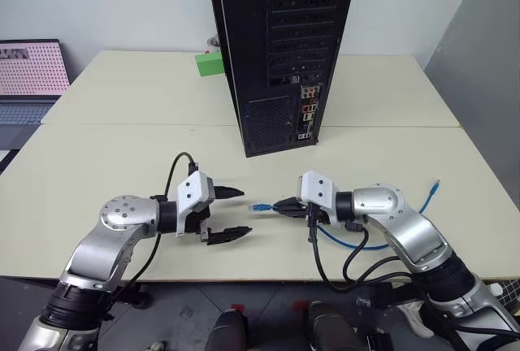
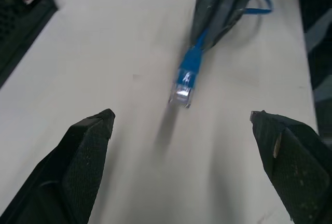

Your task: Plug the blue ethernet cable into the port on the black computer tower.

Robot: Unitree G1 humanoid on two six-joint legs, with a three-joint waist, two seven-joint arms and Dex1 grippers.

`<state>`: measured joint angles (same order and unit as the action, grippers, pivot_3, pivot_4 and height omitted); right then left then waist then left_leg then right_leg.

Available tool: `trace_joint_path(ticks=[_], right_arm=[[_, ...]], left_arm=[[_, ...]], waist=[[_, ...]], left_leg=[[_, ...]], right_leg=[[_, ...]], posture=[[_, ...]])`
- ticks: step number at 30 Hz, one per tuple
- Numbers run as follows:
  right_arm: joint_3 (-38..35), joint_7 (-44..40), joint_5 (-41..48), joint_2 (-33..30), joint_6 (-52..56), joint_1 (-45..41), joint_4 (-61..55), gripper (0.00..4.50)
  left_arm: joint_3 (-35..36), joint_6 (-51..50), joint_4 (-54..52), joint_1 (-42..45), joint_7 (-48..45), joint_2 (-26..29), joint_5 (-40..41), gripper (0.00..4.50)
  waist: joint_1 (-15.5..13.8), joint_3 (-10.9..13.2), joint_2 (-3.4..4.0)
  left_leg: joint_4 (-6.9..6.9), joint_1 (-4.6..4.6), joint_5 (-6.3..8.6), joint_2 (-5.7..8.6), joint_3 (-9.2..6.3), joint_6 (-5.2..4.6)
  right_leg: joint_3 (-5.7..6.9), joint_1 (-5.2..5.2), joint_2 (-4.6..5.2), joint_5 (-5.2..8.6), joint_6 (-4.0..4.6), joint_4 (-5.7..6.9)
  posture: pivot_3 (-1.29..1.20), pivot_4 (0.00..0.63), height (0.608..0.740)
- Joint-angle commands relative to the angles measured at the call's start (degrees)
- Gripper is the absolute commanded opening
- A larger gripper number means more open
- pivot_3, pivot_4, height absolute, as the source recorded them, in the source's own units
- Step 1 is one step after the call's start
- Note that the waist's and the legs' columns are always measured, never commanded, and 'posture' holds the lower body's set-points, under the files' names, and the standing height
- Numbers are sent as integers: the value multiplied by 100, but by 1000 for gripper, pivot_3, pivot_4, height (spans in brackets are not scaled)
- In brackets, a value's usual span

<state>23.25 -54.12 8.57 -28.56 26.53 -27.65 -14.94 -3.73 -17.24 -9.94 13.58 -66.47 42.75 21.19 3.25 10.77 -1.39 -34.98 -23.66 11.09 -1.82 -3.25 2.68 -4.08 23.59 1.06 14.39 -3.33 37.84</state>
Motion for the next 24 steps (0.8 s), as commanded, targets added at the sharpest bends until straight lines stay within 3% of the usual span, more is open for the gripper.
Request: trace_joint_path(ticks=[1,3,6,15,22,24], right_arm=[[-166,-136,156,-51,-114,-27,-231,31],[-174,-147,166,-55,-100,-20,-253,31],[-182,-155,200,-62,-65,-4,-297,0],[-127,-163,274,-90,20,7,-401,0],[-97,-180,251,-126,51,7,-411,0],[-87,-180,241,-133,50,-2,-389,0]], left_arm=[[-111,311,138,200,-263,11,-62,4500],[-155,418,257,240,-340,0,-99,4500],[-213,574,483,325,-405,-72,-169,3984],[-319,699,694,513,-397,-333,-238,1878],[-323,758,734,571,-430,-388,-257,464],[-331,789,764,584,-440,-391,-271,278]], waist=[[-4,0,0],[-4,0,0],[-4,0,0],[-7,0,0],[-7,0,0],[-7,0,0]], left_leg=[[0,0,0,0,0,0],[-1,0,0,0,1,0],[-1,0,0,0,1,0],[-2,-2,0,0,0,0],[-2,-2,0,0,0,0],[-2,-2,0,0,-1,0]], right_leg=[[0,-1,0,0,0,-1],[-1,-1,0,0,0,-2],[-1,-1,0,0,0,-2],[0,-1,0,-1,-2,-1],[0,-1,0,-1,-3,1],[0,-1,0,-1,-3,0]], posture=[[0,150,740],[0,150,740],[0,150,740],[0,150,740],[0,150,740],[0,150,740]])
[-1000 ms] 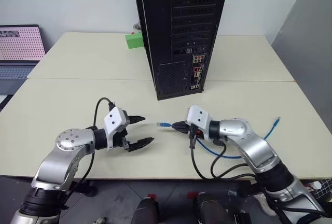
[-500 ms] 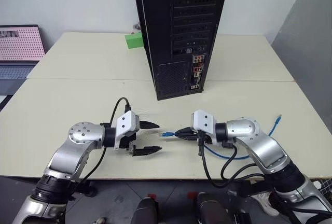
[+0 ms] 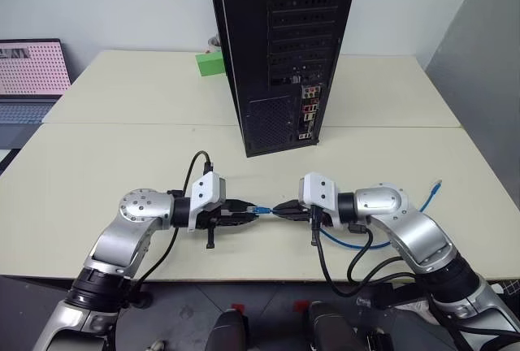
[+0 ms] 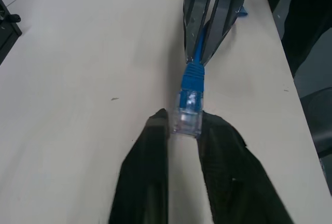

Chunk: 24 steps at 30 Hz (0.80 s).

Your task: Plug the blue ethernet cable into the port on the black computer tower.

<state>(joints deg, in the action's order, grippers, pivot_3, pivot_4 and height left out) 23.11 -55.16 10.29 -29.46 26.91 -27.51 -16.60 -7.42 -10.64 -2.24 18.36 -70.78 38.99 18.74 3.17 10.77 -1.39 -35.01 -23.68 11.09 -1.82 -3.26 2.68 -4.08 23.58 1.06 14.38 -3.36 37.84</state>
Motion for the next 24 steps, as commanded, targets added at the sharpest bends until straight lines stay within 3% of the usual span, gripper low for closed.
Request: trace_joint_path(ticks=[1,12,20,24], right_arm=[[-69,-77,65,-47,10,-20,-213,0],[-82,-73,77,-92,62,5,-196,0],[-362,-383,390,-412,335,-56,-323,1785],[-857,-482,1045,-634,900,140,-578,2755]], left_arm=[[33,147,12,114,-13,-16,-34,255],[-8,416,76,57,-56,-60,-132,249],[-33,775,111,-10,-72,-85,-223,245],[-67,1490,196,6,30,-192,-491,244]], waist=[[0,0,0],[0,0,0],[-5,0,0],[-21,0,0]], left_leg=[[0,0,0,0,0,0],[0,0,0,0,0,0],[0,0,0,0,0,0],[-2,-1,0,1,0,0]], right_leg=[[0,0,0,0,0,0],[0,0,0,0,0,0],[0,0,0,0,-1,1],[0,-1,1,0,0,0]], posture=[[0,150,740],[0,150,740],[0,150,740],[0,150,740]])
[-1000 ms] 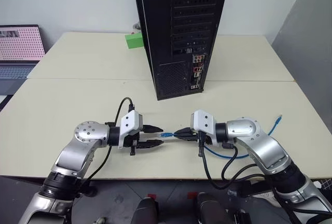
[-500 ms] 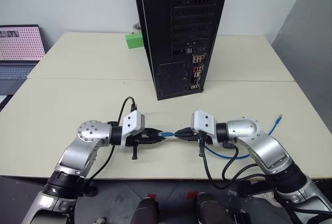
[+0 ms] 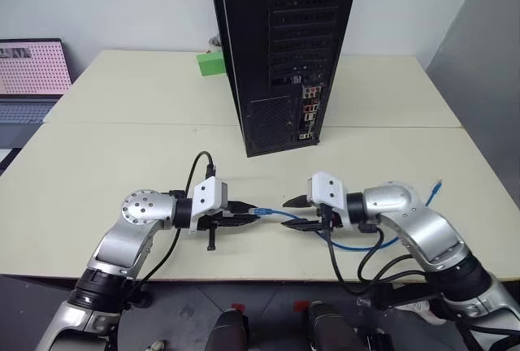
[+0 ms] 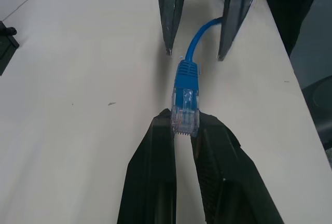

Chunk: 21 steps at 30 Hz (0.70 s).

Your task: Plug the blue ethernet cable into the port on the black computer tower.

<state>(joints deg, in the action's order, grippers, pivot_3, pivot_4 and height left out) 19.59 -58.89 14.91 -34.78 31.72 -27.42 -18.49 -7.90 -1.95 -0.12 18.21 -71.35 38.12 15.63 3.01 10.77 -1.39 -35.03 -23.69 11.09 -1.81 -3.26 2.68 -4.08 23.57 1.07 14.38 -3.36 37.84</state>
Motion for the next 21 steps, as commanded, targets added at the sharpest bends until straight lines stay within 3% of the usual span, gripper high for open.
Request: trace_joint_path(ticks=[1,5,12,21], right_arm=[[-649,-84,765,-111,586,190,-436,2763],[-1255,126,1588,-11,1387,424,-563,2763],[-1517,519,2208,250,1979,512,-578,2763],[-1329,692,2486,526,2215,377,-499,2763]], left_arm=[[-44,911,18,34,145,-149,-306,244],[-104,2786,428,180,722,-430,-1118,244],[-122,5770,1225,383,1677,-637,-2097,244],[-205,6548,1567,575,2577,-611,-2645,243]], waist=[[-17,0,0],[-40,0,0],[-70,0,0],[-101,0,1]], left_leg=[[0,0,0,0,0,0],[0,0,0,0,0,0],[-4,1,0,0,2,0],[-6,-1,0,1,1,0]], right_leg=[[0,0,0,0,0,0],[-1,-2,0,-1,0,-2],[-3,-4,0,-4,-5,-2],[-2,-6,1,-6,-9,-1]], posture=[[0,150,740],[0,150,740],[0,150,740],[0,150,740]])
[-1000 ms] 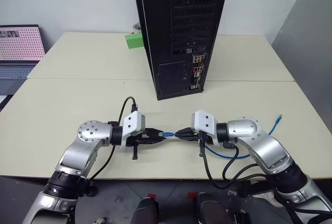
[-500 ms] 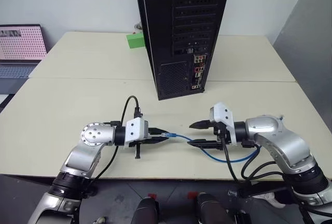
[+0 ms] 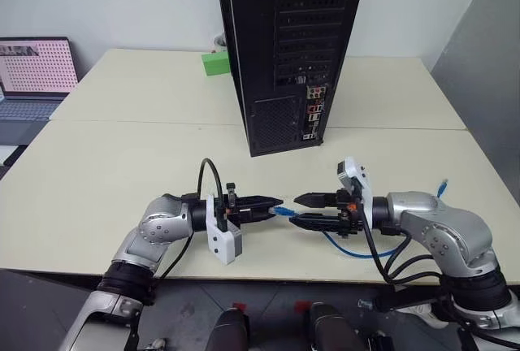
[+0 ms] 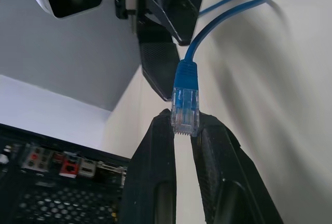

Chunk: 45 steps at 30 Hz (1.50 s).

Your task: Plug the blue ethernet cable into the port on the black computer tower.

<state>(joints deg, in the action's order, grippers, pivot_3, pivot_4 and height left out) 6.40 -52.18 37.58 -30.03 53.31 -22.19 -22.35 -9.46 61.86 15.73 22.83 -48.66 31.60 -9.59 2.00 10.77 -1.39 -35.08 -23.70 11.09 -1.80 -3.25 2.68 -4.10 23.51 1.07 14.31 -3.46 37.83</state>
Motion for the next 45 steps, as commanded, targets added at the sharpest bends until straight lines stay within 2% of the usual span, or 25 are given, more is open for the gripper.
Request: trace_joint_path(ticks=[1,2,6,14,15,23,25,31,35,39,45], right_arm=[[12,20,249,72,88,-167,-112,2763],[33,41,255,109,104,-195,-88,2763],[65,111,289,186,138,-273,-17,2085],[122,139,333,183,131,-334,63,112],[127,138,333,181,127,-340,73,8],[104,60,375,108,187,-410,123,9],[85,40,381,82,208,-435,129,9],[-39,191,263,16,118,-436,101,9],[-322,637,162,90,19,-376,30,9],[-623,1975,-313,672,-161,-568,152,9],[-589,3750,-1337,1557,-445,-873,322,9]], left_arm=[[-53,177,-7,129,378,51,-165,243],[-69,180,1,145,434,64,-207,243],[-134,188,16,176,615,118,-295,243],[-233,203,30,213,920,225,-396,242],[-252,205,39,216,951,241,-400,236],[-453,149,85,184,1016,376,-282,236],[-442,-1,104,156,1048,396,-238,936],[-491,-943,66,-23,716,492,450,2117],[-354,-2071,-376,-271,588,404,1081,2975],[-221,-4256,-1403,-516,842,92,1732,3802],[-119,-6582,-2520,-423,1458,-405,1978,3820]], waist=[[0,0,0],[0,0,0],[-7,0,0],[-8,0,0],[-8,0,0],[-8,0,0],[-8,0,0],[-4,0,0],[-8,0,0],[-3,0,0],[18,0,1]], left_leg=[[0,0,0,0,0,0],[0,0,0,0,0,0],[0,0,0,0,-1,0],[0,1,0,0,-1,0],[0,0,0,0,-1,0],[0,0,0,0,-1,0],[0,0,0,0,-1,0],[0,1,0,0,-1,0],[0,0,0,0,-2,0],[0,0,0,-1,-2,0],[0,1,0,-1,-5,0]], right_leg=[[0,0,0,0,0,0],[0,0,0,0,0,0],[1,0,0,0,0,2],[1,0,0,0,0,2],[1,0,0,0,0,2],[1,0,0,0,0,3],[1,0,0,0,0,3],[2,1,-1,0,0,4],[2,1,0,0,0,3],[2,1,-1,0,0,5],[2,5,-4,1,1,14]], posture=[[0,150,740],[0,150,740],[0,150,740],[0,150,740],[0,150,740],[0,150,740],[0,150,740],[0,150,740],[0,150,740],[0,150,740],[0,150,740]])
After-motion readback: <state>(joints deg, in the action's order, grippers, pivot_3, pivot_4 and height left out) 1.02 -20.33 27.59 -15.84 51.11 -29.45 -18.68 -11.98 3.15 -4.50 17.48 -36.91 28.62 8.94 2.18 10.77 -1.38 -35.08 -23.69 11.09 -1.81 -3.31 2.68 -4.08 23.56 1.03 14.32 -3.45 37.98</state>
